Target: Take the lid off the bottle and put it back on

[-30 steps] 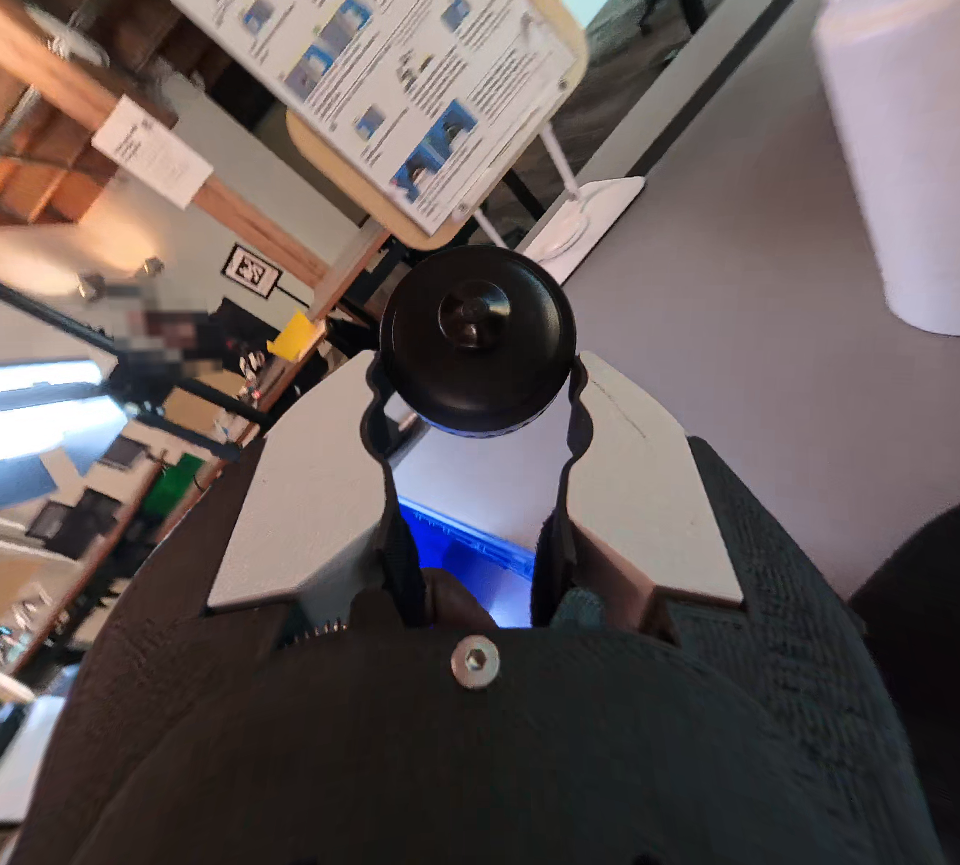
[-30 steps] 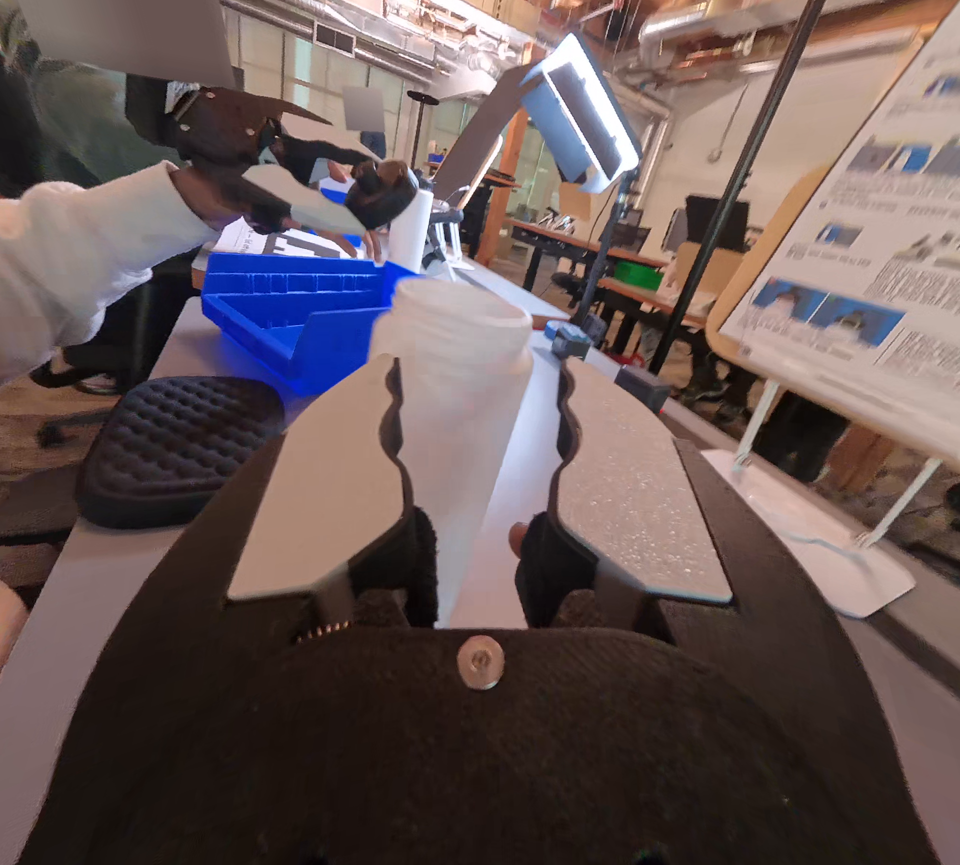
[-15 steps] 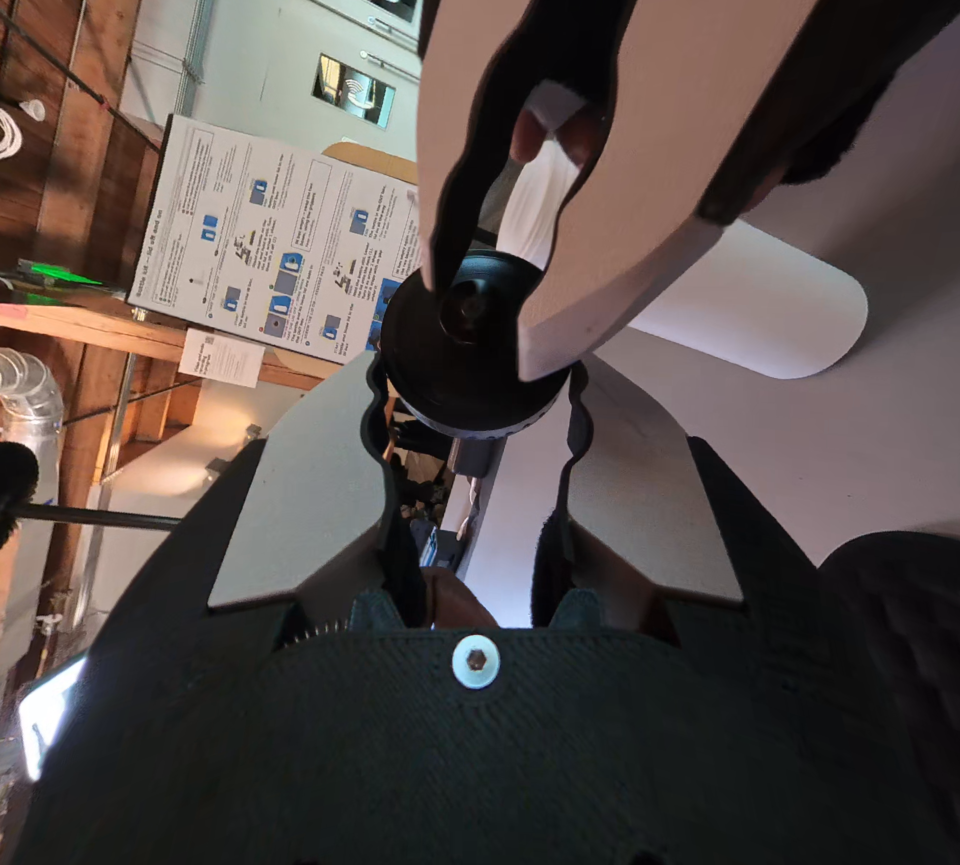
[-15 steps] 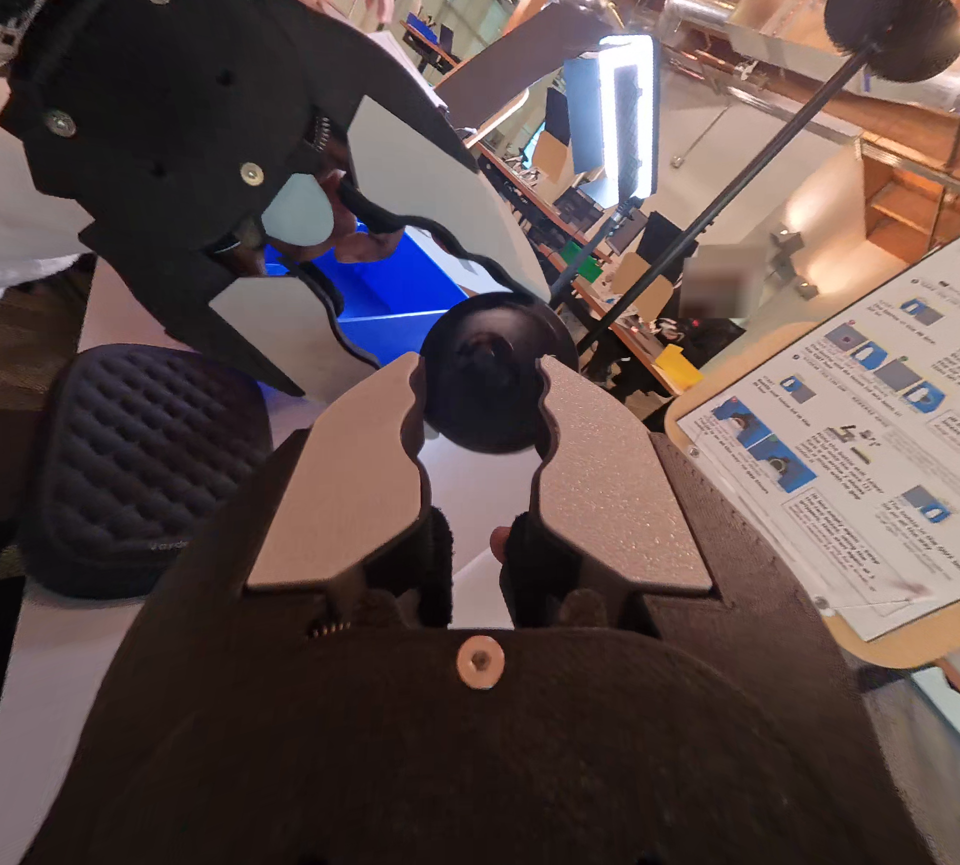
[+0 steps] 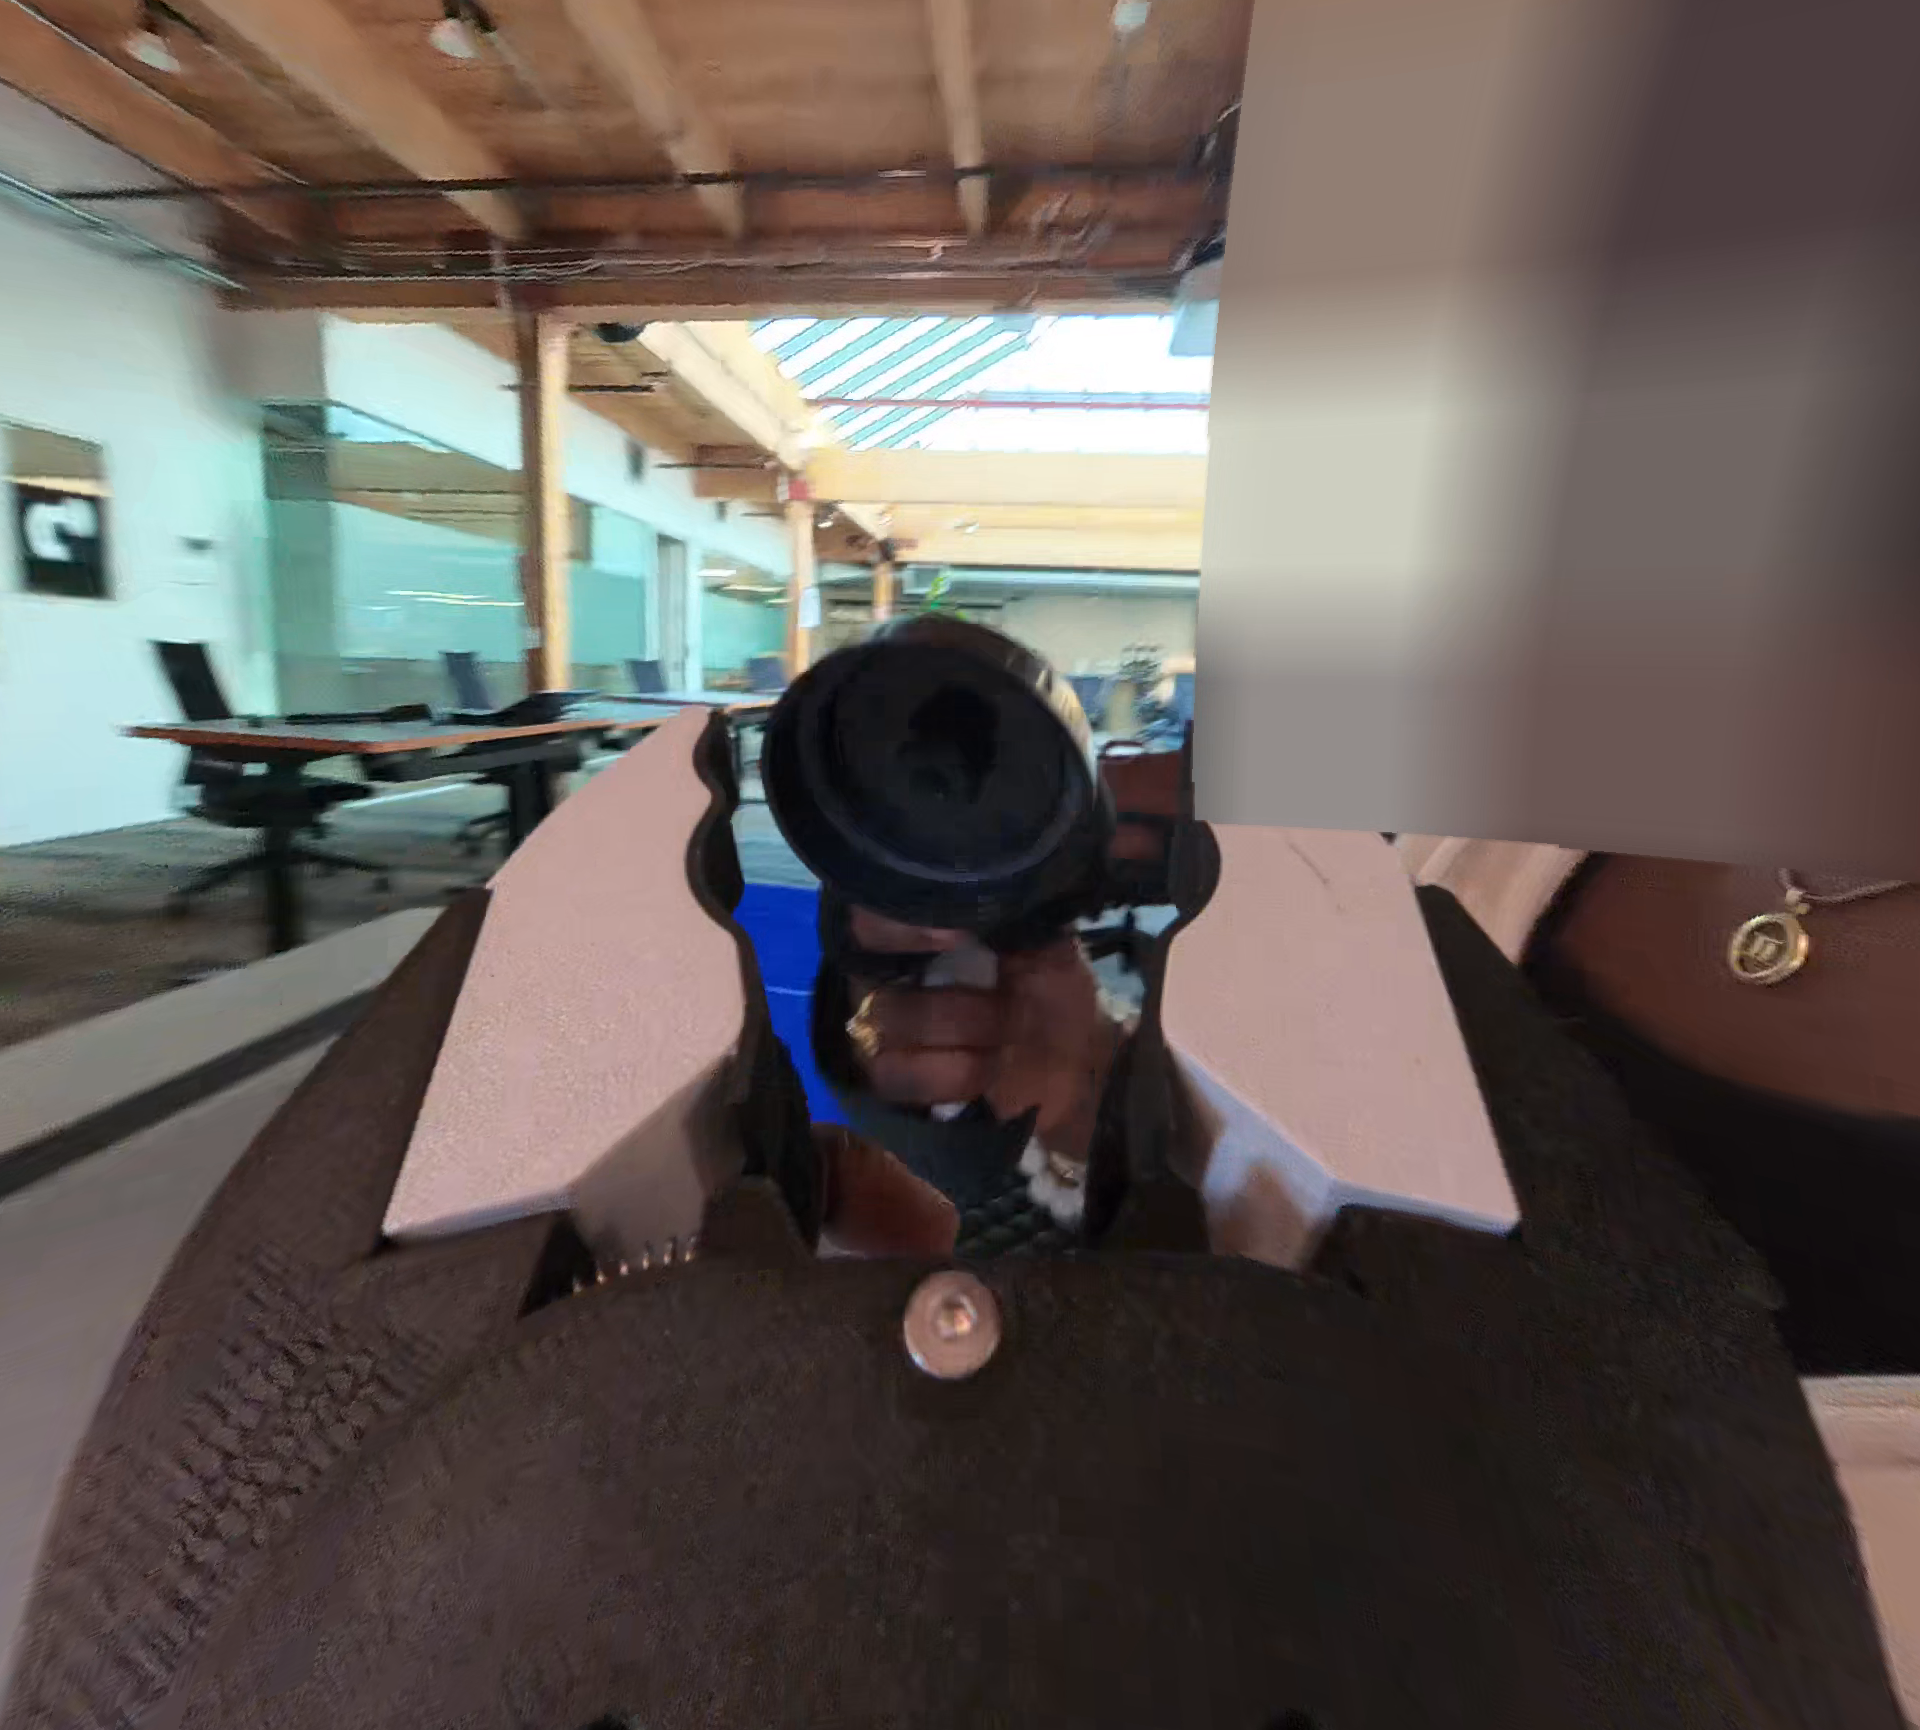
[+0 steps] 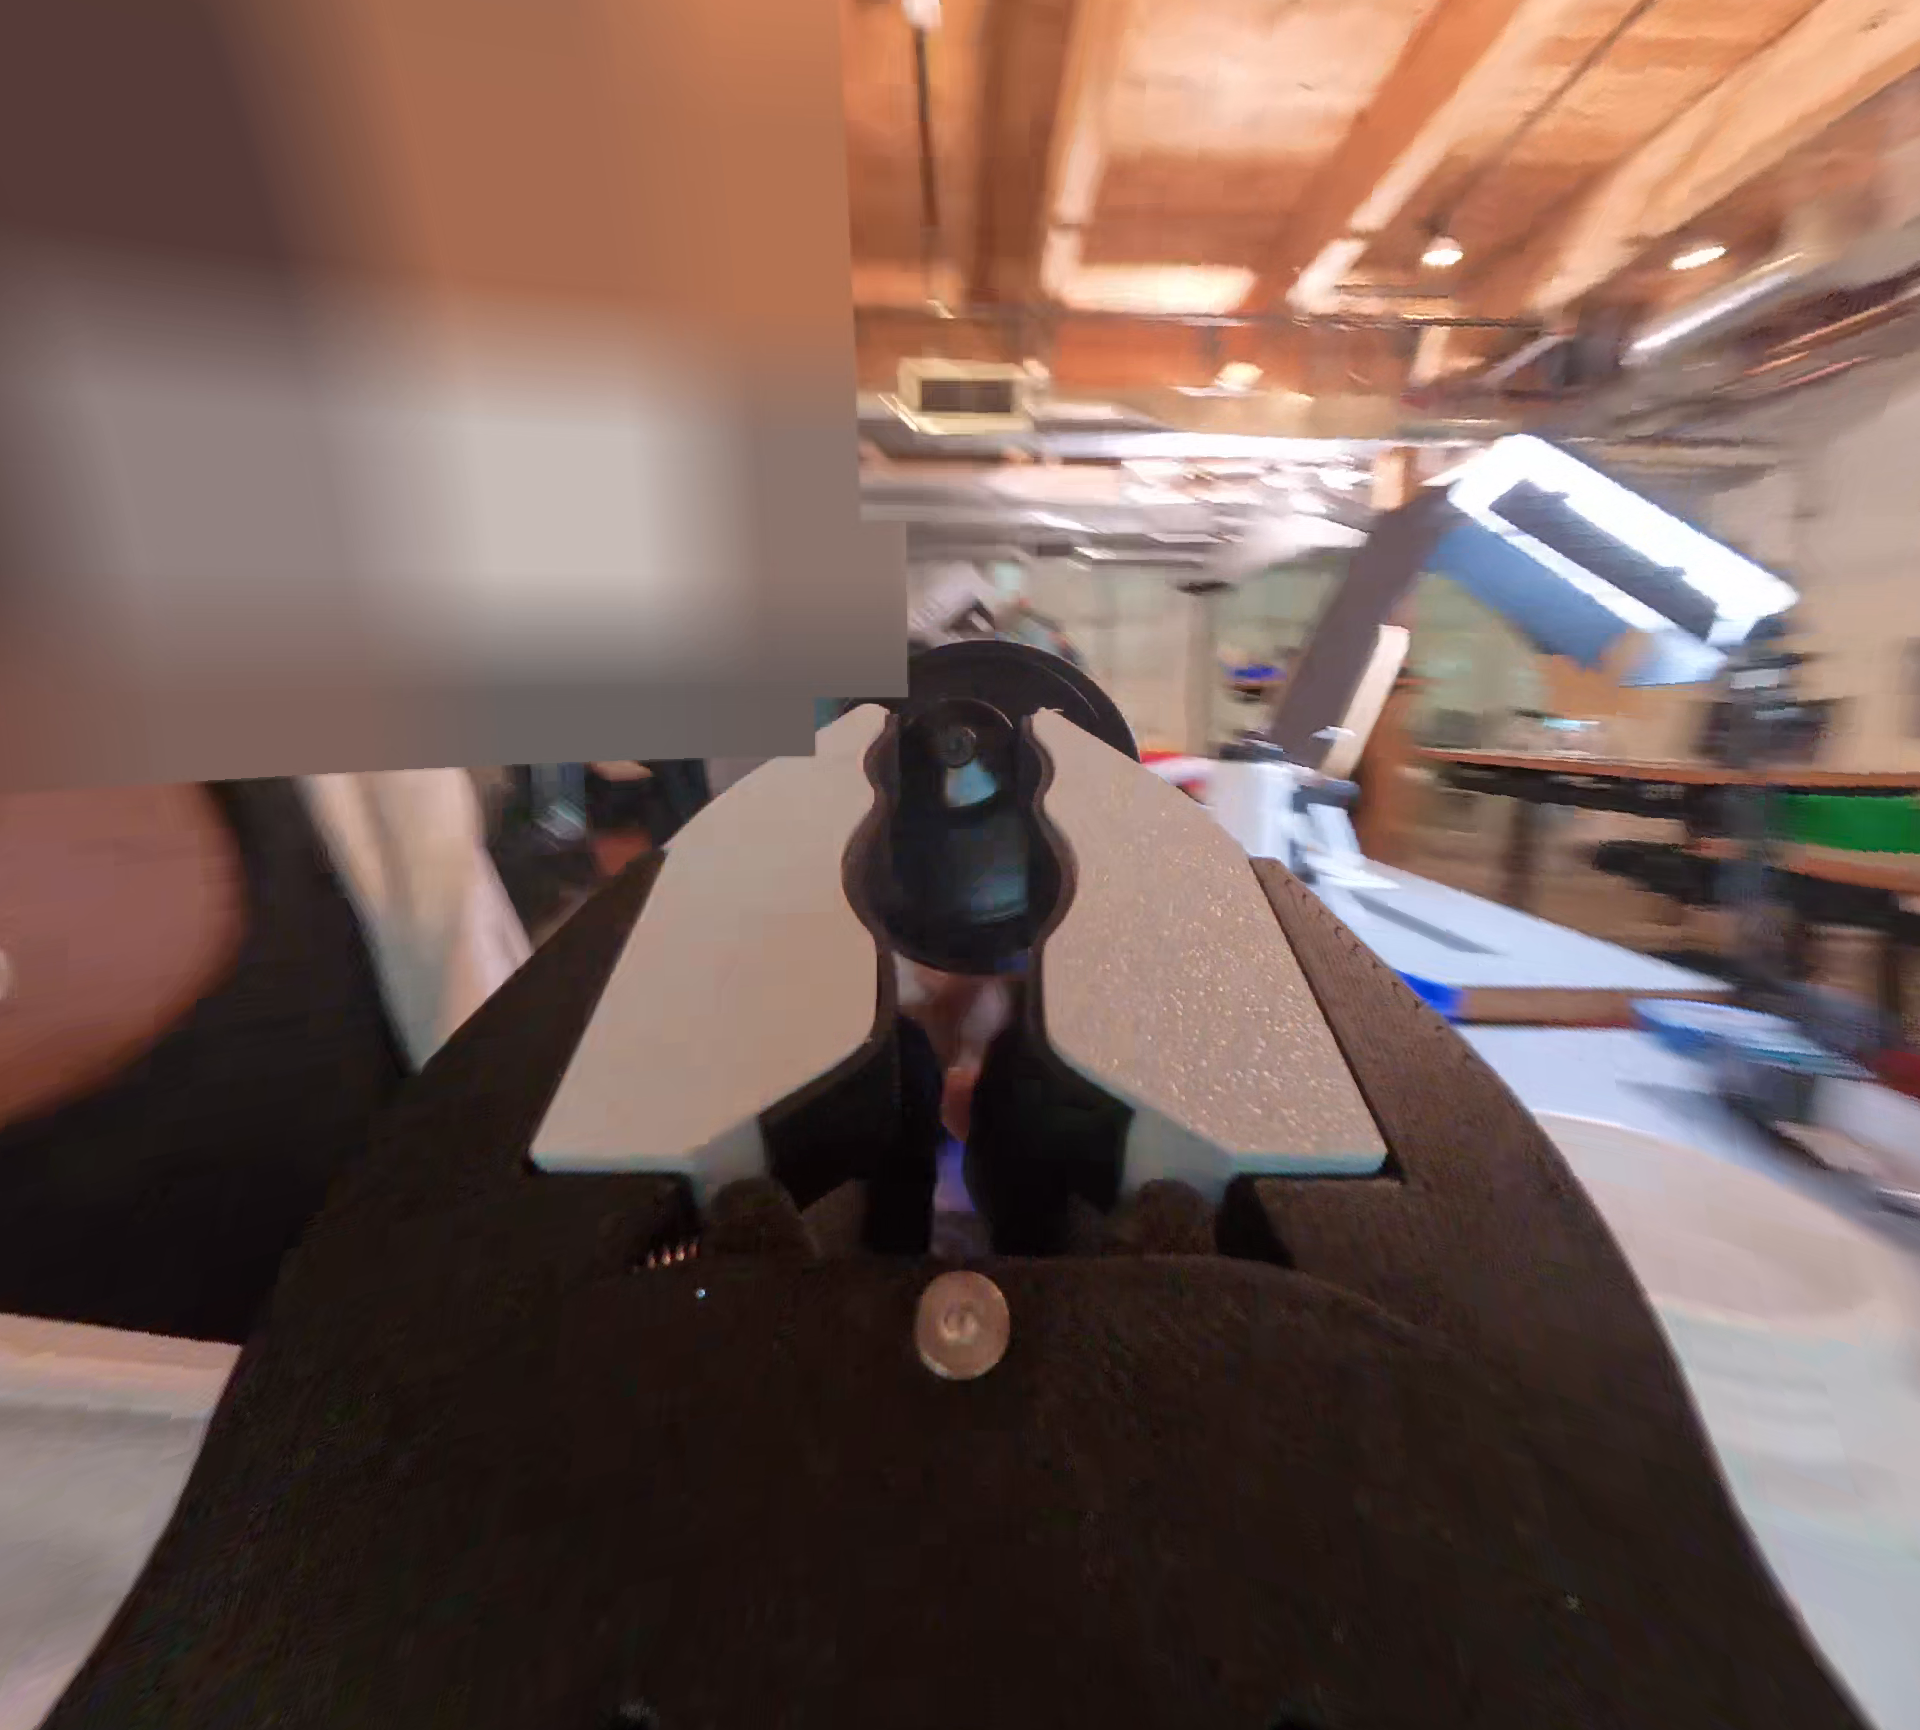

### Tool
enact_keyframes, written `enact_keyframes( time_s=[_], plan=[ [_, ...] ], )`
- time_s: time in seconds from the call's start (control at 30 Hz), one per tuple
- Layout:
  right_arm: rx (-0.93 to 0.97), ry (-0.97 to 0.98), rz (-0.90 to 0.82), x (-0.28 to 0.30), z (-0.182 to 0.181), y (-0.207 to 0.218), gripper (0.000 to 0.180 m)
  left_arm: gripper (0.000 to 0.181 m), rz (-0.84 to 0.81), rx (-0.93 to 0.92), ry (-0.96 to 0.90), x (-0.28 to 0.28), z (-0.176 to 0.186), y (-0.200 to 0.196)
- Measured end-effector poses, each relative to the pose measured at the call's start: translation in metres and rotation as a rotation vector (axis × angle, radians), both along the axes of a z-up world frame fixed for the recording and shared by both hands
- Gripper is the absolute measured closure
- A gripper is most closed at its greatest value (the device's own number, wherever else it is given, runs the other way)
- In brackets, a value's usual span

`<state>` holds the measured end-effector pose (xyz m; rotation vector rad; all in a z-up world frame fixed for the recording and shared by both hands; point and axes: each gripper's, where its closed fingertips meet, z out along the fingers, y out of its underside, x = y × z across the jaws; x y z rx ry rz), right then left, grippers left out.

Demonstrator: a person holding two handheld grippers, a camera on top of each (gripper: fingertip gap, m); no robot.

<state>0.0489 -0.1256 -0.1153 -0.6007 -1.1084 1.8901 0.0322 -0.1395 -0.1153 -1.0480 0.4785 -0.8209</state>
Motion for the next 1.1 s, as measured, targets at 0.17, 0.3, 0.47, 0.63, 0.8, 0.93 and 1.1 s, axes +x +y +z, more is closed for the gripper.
enact_keyframes(
  time_s=[0.17,0.3,0.47,0.63,0.8,0.93,1.1],
  plan=[
    [-0.116,0.033,0.131,0.005,-0.002,-0.002,0.164,0.107,-0.084,-0.091,-0.090,0.016,-0.014,0.013],
    [-0.062,0.042,0.124,0.009,-0.004,-0.006,0.179,0.109,-0.145,-0.164,-0.082,0.025,-0.027,0.017],
    [-0.008,-0.074,0.022,-0.011,-0.042,-0.002,0.180,0.149,0.003,-0.252,-0.013,0.015,-0.064,0.034],
    [0.067,0.077,-0.410,0.010,-0.052,0.038,0.178,0.141,0.345,-0.268,0.249,-0.037,-0.116,0.025],
    [0.213,-0.059,-0.305,0.015,-0.059,0.031,0.157,0.137,0.367,-0.338,0.412,-0.049,-0.144,0.014],
    [0.458,-0.560,-0.117,0.038,-0.134,0.033,0.115,0.137,0.386,-0.339,0.476,-0.052,-0.152,0.005],
    [0.594,-1.037,0.061,0.083,-0.208,0.020,0.095,0.137,0.403,-0.348,0.480,-0.054,-0.153,0.005]
  ],
)
